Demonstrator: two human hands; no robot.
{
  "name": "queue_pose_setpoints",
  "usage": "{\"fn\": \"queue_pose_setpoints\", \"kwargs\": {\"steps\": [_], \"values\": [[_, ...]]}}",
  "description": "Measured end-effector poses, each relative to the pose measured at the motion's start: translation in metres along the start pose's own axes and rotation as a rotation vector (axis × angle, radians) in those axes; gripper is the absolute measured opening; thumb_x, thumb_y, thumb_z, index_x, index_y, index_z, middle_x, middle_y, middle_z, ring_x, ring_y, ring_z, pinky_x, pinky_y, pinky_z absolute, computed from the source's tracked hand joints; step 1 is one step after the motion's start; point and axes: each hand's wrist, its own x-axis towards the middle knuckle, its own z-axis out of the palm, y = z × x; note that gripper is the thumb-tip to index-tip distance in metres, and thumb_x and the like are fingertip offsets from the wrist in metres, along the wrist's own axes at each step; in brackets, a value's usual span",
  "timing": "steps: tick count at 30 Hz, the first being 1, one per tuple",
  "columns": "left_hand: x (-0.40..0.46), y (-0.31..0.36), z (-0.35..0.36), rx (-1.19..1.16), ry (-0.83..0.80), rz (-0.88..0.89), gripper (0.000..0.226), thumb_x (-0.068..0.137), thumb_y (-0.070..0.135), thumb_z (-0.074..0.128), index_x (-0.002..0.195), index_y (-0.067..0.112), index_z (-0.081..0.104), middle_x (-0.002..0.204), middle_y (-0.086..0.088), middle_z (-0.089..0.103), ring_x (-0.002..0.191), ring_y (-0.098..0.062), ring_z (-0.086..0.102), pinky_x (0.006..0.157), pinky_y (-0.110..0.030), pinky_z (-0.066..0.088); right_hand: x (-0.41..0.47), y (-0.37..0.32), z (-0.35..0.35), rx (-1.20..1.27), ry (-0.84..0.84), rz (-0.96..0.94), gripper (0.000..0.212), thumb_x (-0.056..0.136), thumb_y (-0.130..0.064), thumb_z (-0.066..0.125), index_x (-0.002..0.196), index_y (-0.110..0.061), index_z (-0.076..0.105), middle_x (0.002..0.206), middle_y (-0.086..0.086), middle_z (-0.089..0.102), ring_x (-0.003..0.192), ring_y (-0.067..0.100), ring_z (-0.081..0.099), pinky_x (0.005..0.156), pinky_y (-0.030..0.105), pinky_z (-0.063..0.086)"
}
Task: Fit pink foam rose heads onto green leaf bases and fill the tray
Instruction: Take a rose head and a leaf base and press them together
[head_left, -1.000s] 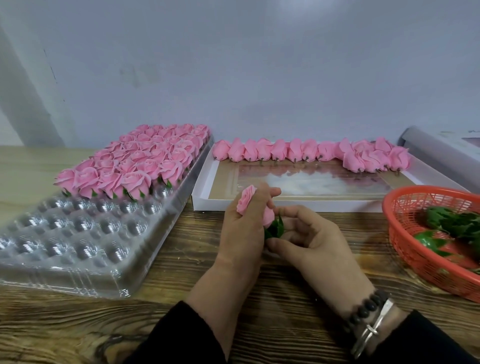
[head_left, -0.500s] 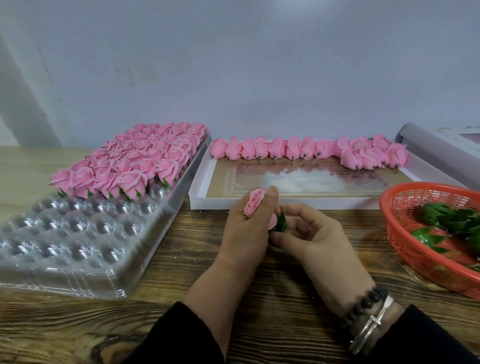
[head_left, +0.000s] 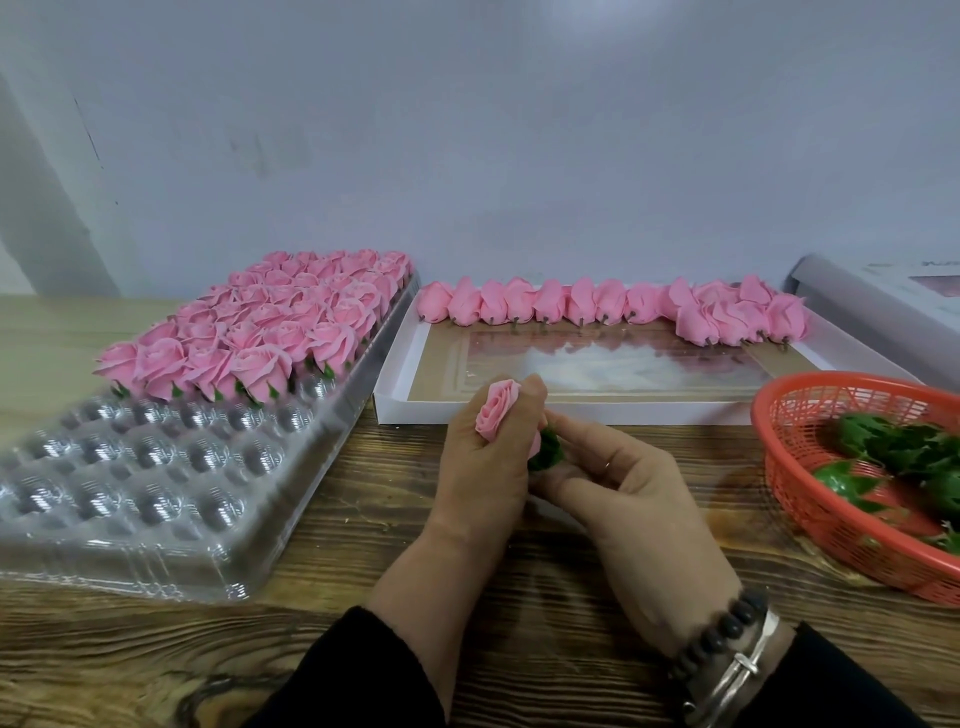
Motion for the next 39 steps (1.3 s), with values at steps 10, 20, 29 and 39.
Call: {"fn": "queue_pose_setpoints", "kwargs": {"steps": [10,20,29,39], "values": [[-0.002,0.001,0.002,-0.093,-0.045,-0.101,0.032,0.073,0.042,0.057,0.071,0.010,0.061,0.072,0.000,0.061,0.062,-0.013,0.057,0.052,-0.025,0.047,0.004,-0.001,0.002,0.121,0.100,0.007,0.029,0.083,0.009,0.055,0.100,-0.010,0.069,0.089,0.005,0.074,0.092,0.019,0.069,0.083,0.026,0.054],[-0.001,0.002,0.000,-0.086,-0.004,-0.060,0.033,0.093,0.027,0.046,0.072,0.028,0.071,0.065,0.011,0.063,0.060,-0.003,0.059,0.053,-0.020,0.050,0.001,-0.006,0.005,0.140,0.064,-0.032,0.037,0.083,0.017,0.050,0.097,-0.011,0.069,0.090,0.003,0.074,0.088,0.014,0.070,0.076,0.021,0.056],[-0.004,0.003,0.006,0.092,-0.053,0.107,0.024,0.092,0.020,0.053,0.074,0.020,0.069,0.066,0.009,0.061,0.060,-0.001,0.055,0.052,-0.016,0.046,-0.003,-0.009,0.008,0.090,0.159,-0.045,0.034,0.082,0.015,0.053,0.092,-0.012,0.071,0.063,-0.006,0.069,0.065,0.002,0.065,0.071,0.021,0.056],[-0.005,0.004,0.006,0.089,0.025,0.098,0.024,0.092,0.015,0.050,0.076,0.012,0.067,0.069,0.004,0.061,0.067,-0.009,0.056,0.056,-0.020,0.048,-0.002,-0.009,0.011,0.061,0.168,-0.049,0.031,0.083,0.014,0.054,0.095,-0.010,0.069,0.080,0.002,0.074,0.074,0.005,0.068,0.069,0.016,0.055]]}}
